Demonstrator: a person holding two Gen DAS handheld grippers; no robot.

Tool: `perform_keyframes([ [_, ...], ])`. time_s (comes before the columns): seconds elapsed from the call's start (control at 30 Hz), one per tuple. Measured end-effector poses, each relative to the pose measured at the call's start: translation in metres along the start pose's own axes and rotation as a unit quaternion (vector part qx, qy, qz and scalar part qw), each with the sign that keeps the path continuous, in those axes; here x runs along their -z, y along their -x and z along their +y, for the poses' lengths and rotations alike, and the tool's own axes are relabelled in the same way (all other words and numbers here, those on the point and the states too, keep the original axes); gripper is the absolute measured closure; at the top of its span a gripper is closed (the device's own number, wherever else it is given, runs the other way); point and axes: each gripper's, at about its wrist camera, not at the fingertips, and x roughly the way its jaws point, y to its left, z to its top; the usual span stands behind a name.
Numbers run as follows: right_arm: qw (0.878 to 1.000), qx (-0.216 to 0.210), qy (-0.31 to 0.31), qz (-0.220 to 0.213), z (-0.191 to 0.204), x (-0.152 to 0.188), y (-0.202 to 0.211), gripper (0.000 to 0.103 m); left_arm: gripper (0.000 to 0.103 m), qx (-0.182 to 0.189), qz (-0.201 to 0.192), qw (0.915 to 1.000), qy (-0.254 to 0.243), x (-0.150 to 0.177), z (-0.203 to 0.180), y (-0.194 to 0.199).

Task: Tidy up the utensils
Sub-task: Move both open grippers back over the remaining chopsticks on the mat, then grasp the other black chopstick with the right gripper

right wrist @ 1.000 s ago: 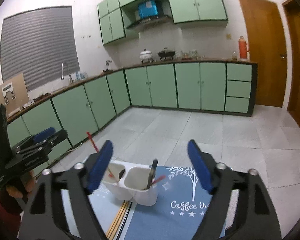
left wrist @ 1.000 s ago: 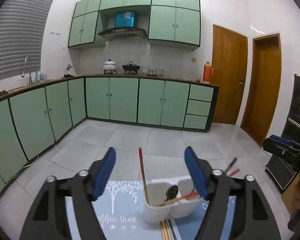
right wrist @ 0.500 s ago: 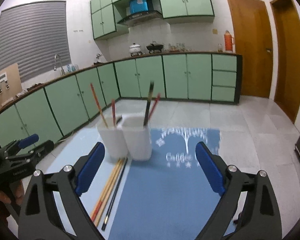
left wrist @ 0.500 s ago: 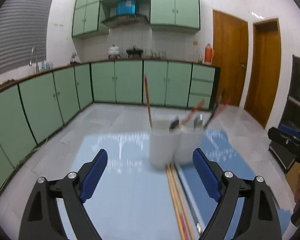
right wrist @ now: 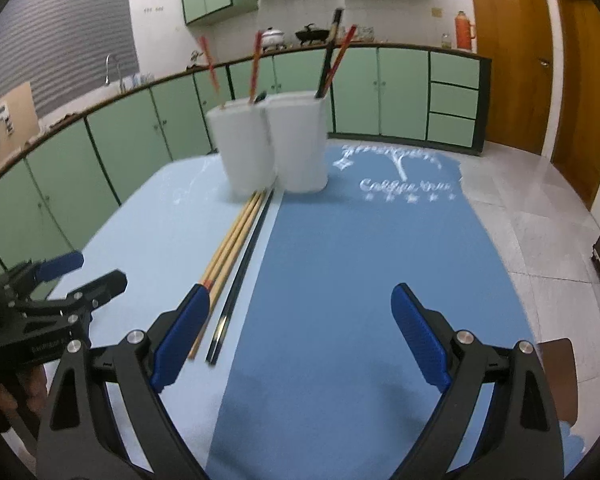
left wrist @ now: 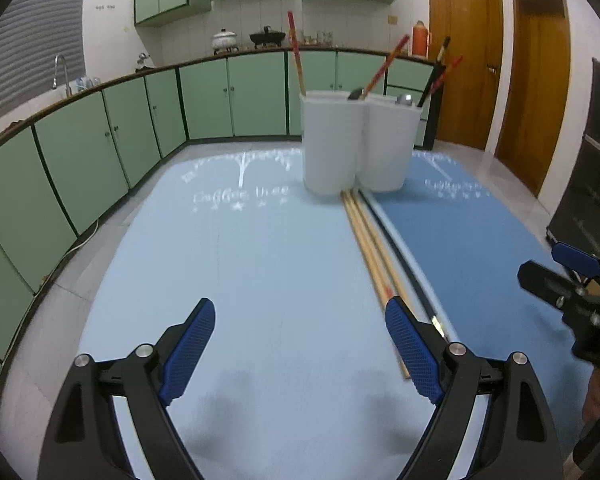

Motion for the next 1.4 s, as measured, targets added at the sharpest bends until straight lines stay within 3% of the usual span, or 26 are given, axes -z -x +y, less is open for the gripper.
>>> perform_keyframes([
  [0.17,1.000,-0.003,0.006,0.015,0.015,0.016,-0.008,0.015,0.018,-0.004,0.014,0.9999,0.005,0.011,0.007,-0.004],
  [0.6,0.999,0.000,0.017,0.050,0.041,0.031,-0.020,0.038,0.018,-0.014,0.031,0.9991,0.025,0.030,0.036,0.001],
  [0.83,0.997,0.005,0.026,0.070,0.049,0.034,-0.027,0.057,0.018,-0.006,0.028,0.9991,0.029,0.031,0.033,0.000],
  [1.17,0.996,0.018,0.039,0.084,0.058,0.035,-0.034,0.068,0.018,-0.003,0.029,0.9991,0.032,0.032,0.032,0.001],
  [1.23,0.995,0.015,0.041,0.085,0.059,0.035,-0.034,0.073,0.018,-0.001,0.030,0.9991,0.030,0.033,0.031,0.000],
  [1.37,0.996,0.002,0.034,0.086,0.056,0.035,-0.034,0.097,0.018,0.005,0.031,0.9992,0.024,0.031,0.025,0.000],
  [1.4,0.996,-0.006,0.030,0.088,0.053,0.034,-0.034,0.096,0.018,0.006,0.032,0.9992,0.023,0.031,0.023,0.000],
])
